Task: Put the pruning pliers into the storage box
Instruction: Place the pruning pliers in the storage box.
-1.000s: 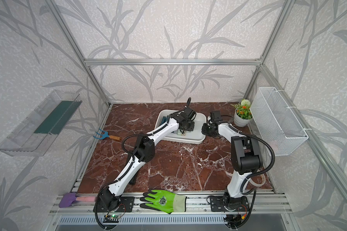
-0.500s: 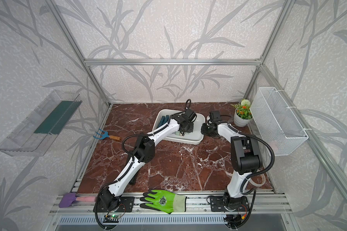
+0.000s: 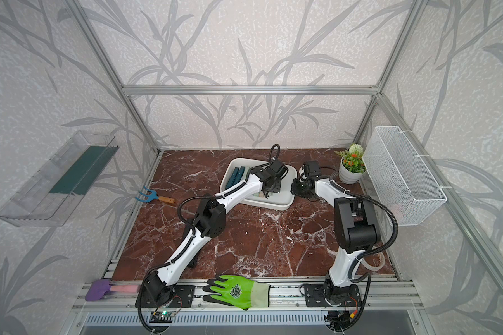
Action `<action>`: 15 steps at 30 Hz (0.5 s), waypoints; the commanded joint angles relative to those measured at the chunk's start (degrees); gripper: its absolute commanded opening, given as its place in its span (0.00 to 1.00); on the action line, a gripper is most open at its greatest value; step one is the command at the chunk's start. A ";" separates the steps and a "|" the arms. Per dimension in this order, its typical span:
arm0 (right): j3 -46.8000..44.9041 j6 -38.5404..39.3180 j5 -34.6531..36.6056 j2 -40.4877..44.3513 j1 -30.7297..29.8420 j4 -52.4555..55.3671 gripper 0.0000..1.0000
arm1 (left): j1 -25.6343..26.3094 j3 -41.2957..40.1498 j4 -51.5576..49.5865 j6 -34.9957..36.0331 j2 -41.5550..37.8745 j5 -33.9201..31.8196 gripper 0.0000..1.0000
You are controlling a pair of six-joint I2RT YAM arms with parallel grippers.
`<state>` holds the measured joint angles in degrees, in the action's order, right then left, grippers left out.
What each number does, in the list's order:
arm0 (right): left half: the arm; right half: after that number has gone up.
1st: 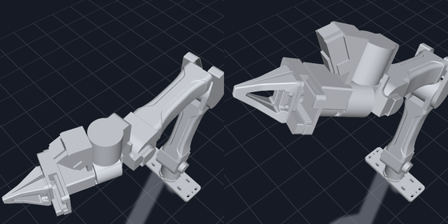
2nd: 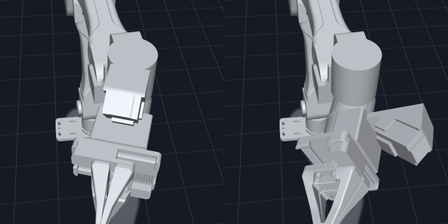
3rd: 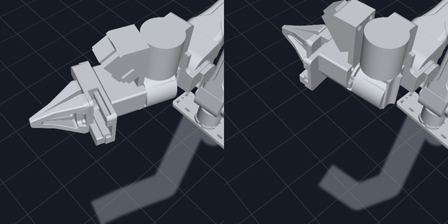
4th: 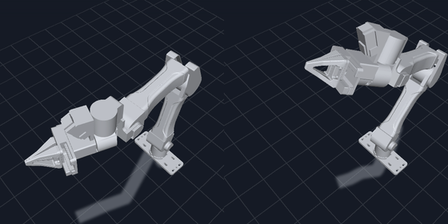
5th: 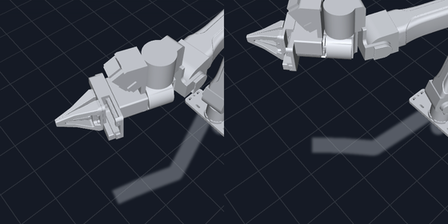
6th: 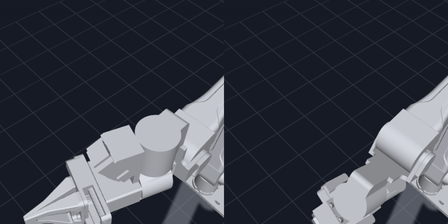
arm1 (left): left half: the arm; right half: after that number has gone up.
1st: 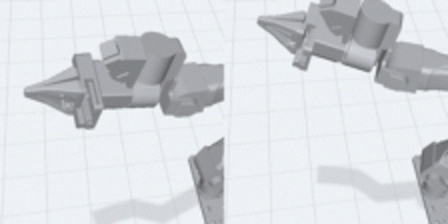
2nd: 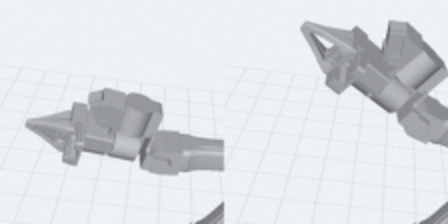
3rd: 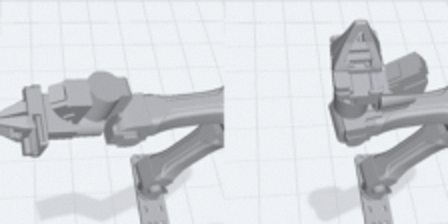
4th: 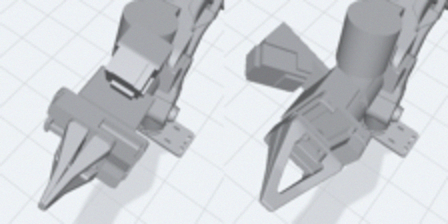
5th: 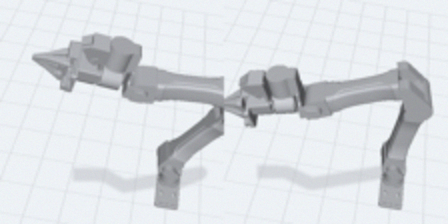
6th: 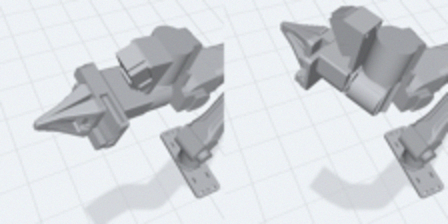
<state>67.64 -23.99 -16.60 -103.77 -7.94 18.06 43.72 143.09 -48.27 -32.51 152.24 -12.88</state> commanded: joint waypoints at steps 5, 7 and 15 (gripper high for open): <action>-0.42 -0.10 -0.01 1.77 -0.14 -0.39 0.21 | 0.26 3.12 -3.45 1.76 -3.90 -5.82 0.46; -0.27 -0.04 -0.01 1.64 -0.14 -0.15 0.21 | 0.55 3.13 -3.16 2.40 -5.35 -6.90 0.46; 0.90 0.33 0.61 1.11 -0.14 0.81 0.21 | 0.84 4.08 -2.90 7.77 -15.16 -10.94 0.53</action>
<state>67.64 -23.97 -16.56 -103.79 -7.94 18.09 44.47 144.40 -49.58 -27.49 144.05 -19.11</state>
